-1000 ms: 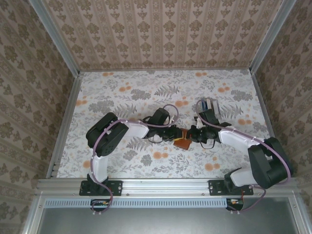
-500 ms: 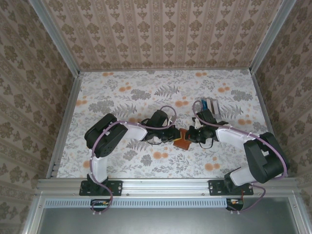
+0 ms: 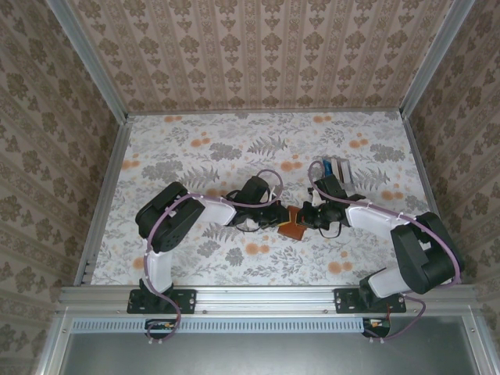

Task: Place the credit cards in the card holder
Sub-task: Close the button on the card holder.

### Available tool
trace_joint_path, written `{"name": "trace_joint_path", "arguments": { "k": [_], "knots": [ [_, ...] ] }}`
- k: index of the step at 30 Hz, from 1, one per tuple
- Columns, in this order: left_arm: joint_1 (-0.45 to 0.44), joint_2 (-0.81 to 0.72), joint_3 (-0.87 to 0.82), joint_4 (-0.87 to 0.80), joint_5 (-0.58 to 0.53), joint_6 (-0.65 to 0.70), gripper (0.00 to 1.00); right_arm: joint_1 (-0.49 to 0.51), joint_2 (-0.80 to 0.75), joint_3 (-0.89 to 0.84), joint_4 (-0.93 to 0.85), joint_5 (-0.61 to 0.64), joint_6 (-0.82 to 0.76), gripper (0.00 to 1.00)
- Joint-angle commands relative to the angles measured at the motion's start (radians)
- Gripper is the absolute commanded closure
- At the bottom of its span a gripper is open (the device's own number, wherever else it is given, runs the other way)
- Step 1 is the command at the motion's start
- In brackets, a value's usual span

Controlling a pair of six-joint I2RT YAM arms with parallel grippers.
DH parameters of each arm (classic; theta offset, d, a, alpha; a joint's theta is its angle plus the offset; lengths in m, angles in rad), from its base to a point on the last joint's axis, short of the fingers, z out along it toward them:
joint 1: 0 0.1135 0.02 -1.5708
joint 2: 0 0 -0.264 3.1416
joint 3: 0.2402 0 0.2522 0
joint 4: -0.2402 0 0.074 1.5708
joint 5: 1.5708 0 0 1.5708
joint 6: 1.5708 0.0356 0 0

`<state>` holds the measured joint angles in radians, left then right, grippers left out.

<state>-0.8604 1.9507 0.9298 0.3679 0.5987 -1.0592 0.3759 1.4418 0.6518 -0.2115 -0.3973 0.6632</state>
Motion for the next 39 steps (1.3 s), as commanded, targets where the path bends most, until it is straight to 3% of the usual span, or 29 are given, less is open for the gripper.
{"name": "trace_joint_path", "arguments": {
  "k": [1,18,39],
  "knots": [
    [-0.002,0.005,-0.016,-0.097,-0.025,0.002,0.9,-0.007,-0.022,0.008,0.016,0.062,0.018,1.0],
    [0.004,0.017,0.006,-0.114,-0.018,0.007,0.9,-0.005,0.071,0.044,0.032,0.011,0.029,1.0],
    [0.007,0.03,0.017,-0.137,-0.024,0.007,0.9,-0.003,0.005,0.041,-0.027,-0.005,-0.02,1.0]
  ]
}}
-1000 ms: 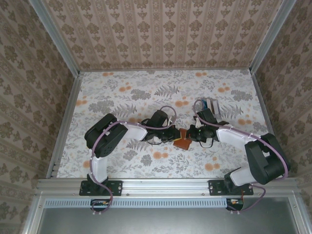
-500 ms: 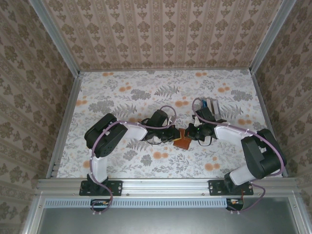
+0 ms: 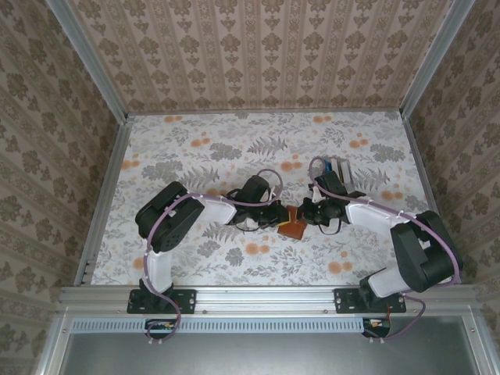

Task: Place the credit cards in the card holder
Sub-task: Close the button on the card holder.

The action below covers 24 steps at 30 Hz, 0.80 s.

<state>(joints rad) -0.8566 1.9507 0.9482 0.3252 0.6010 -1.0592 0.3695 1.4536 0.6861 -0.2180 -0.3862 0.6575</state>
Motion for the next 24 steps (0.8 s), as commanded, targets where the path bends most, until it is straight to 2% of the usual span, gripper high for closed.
{"name": "trace_joint_path", "arguments": {
  "k": [1,24],
  "knots": [
    [0.002,0.031,0.0,-0.094,-0.027,0.006,0.9,0.004,0.001,0.008,-0.019,-0.023,-0.013,1.0],
    [-0.003,0.024,-0.003,-0.104,-0.032,0.008,0.9,0.03,0.096,0.024,-0.004,-0.024,-0.009,1.0]
  ]
}}
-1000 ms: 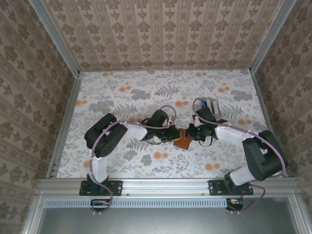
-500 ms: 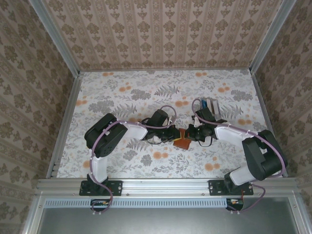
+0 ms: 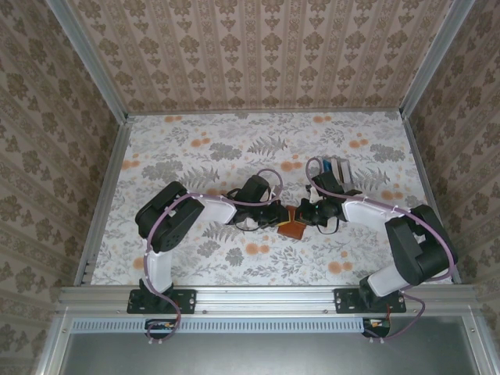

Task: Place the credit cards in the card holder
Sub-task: Close the button on the card holder.

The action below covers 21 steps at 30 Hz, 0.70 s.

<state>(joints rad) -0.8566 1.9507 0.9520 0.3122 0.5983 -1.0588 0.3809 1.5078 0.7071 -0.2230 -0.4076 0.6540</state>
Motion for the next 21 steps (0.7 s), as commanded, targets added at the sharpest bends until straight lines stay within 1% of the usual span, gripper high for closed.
{"name": "trace_joint_path", "arguments": {
  "k": [1,7,10,14,18,21],
  "knots": [
    [-0.002,0.022,-0.009,-0.091,-0.03,0.008,0.9,0.019,0.043,0.002,0.0,0.001,-0.006,1.0],
    [-0.002,0.024,-0.013,-0.082,-0.032,0.005,0.9,0.028,0.049,-0.015,-0.012,0.036,-0.011,1.0],
    [-0.002,0.022,-0.014,-0.081,-0.035,0.004,0.9,0.056,0.037,-0.037,-0.016,0.08,-0.012,1.0],
    [-0.002,0.021,-0.016,-0.077,-0.032,0.003,0.9,0.104,0.01,-0.124,0.051,0.164,0.034,1.0],
    [0.004,0.017,-0.026,-0.065,-0.033,0.001,0.9,0.107,0.044,-0.186,0.098,0.254,0.059,1.0],
    [0.015,0.006,-0.037,-0.047,-0.023,-0.001,0.9,0.108,0.05,-0.198,0.118,0.269,0.062,1.0]
  ]
}}
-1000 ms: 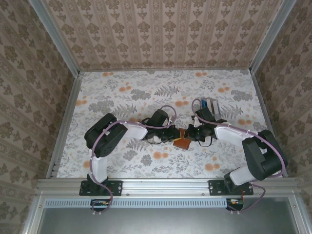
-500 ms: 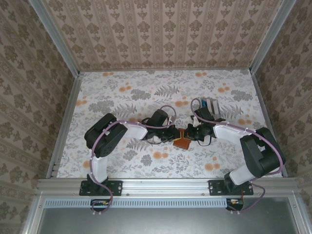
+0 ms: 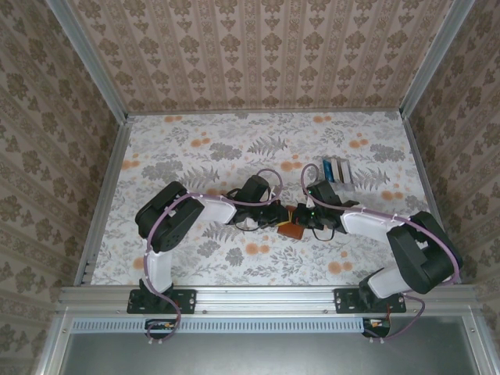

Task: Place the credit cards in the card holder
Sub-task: Close the button on the card holder.

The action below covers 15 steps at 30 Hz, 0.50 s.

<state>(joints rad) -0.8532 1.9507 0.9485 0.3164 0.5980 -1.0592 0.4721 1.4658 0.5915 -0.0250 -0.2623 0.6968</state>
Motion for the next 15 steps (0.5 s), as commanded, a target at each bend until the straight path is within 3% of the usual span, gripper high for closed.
{"name": "trace_joint_path", "arguments": {
  "k": [1,7,15],
  "knots": [
    [0.017,-0.004,-0.039,-0.051,-0.022,0.004,0.9,0.015,0.085,-0.081,-0.077,0.119,0.02,1.0],
    [0.069,-0.104,-0.075,-0.093,-0.036,0.037,0.89,0.002,-0.015,-0.049,-0.052,0.013,0.002,1.0],
    [0.089,-0.235,-0.09,-0.169,-0.03,0.1,0.88,-0.017,-0.068,0.057,-0.07,-0.134,0.001,0.92]
  ]
}}
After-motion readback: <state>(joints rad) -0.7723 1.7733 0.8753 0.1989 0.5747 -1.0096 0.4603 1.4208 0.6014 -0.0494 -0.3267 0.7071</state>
